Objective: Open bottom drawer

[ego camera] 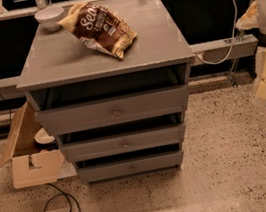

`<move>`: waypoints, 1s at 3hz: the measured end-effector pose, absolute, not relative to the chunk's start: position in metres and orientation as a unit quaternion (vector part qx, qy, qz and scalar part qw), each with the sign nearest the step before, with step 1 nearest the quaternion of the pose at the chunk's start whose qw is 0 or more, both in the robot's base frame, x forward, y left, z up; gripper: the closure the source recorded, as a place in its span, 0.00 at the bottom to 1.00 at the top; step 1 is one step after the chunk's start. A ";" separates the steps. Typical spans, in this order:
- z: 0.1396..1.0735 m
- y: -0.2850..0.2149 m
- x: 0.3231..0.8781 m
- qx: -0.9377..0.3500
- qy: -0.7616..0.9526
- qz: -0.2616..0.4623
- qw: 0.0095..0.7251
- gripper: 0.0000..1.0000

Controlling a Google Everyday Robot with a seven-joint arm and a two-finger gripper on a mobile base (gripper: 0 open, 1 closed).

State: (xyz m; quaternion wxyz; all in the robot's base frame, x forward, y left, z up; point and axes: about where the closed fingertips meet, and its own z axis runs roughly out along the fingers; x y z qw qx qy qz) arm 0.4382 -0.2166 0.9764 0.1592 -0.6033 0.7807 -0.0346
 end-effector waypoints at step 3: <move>0.838 -0.218 0.438 -0.571 0.795 0.058 0.197 0.00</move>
Offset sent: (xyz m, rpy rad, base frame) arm 0.0040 -0.0112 -0.0687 0.0850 0.0382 -0.0133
